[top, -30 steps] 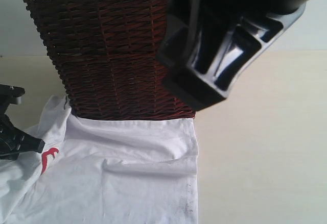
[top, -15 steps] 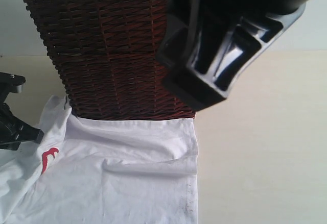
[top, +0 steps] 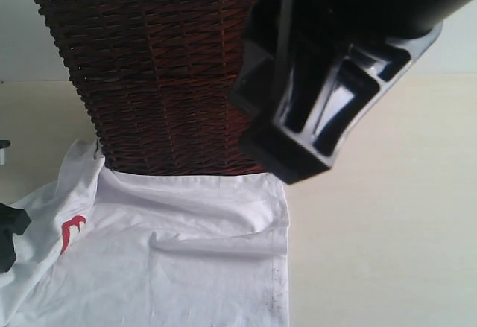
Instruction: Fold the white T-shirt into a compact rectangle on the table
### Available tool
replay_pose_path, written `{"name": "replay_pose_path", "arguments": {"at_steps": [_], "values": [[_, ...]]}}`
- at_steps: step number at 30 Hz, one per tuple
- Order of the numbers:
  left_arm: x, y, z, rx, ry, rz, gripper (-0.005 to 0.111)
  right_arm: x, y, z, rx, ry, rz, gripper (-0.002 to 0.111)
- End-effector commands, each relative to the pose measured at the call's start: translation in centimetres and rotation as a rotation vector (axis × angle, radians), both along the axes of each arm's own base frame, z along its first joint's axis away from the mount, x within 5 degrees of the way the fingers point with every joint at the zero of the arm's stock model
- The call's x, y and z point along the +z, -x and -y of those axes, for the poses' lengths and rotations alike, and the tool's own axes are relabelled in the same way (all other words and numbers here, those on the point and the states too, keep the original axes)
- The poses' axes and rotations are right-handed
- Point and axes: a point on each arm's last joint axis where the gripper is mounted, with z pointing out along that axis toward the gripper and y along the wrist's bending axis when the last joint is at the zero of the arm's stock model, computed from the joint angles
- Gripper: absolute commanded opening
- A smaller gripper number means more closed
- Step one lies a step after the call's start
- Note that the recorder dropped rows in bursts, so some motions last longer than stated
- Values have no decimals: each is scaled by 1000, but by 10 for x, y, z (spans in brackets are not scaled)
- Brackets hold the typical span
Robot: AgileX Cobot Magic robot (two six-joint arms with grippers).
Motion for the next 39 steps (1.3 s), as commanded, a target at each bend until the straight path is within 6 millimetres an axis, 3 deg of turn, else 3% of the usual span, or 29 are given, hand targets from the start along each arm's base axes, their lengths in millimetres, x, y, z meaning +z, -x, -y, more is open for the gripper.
{"name": "replay_pose_path", "arguments": {"at_steps": [1, 3, 5, 9, 10, 18, 26, 31, 39], "values": [[-1, 2, 3, -21, 48, -10, 55, -6, -1, 1, 5, 18, -5, 37], [-1, 2, 4, -34, 65, -7, 52, -6, -1, 1, 5, 18, -5, 37], [-1, 2, 5, -42, 67, -6, 41, -6, -1, 1, 5, 18, -5, 37], [-1, 2, 4, -61, 57, -4, 3, -6, -1, 1, 4, 19, -3, 37], [-1, 2, 4, -69, 58, -3, 1, -6, -1, 1, 4, 19, -3, 37], [2, 1, 4, -97, 59, -4, 0, -6, -1, 1, 4, 20, -2, 37], [48, -17, 0, -117, 9, 221, 0, -6, -1, 1, 4, 20, -2, 37], [82, -29, -13, -111, -52, 336, 0, -6, -1, 1, 4, 20, -2, 37], [103, -51, -44, -72, -160, 554, 0, -6, -1, 1, 4, 20, -2, 37]]}}
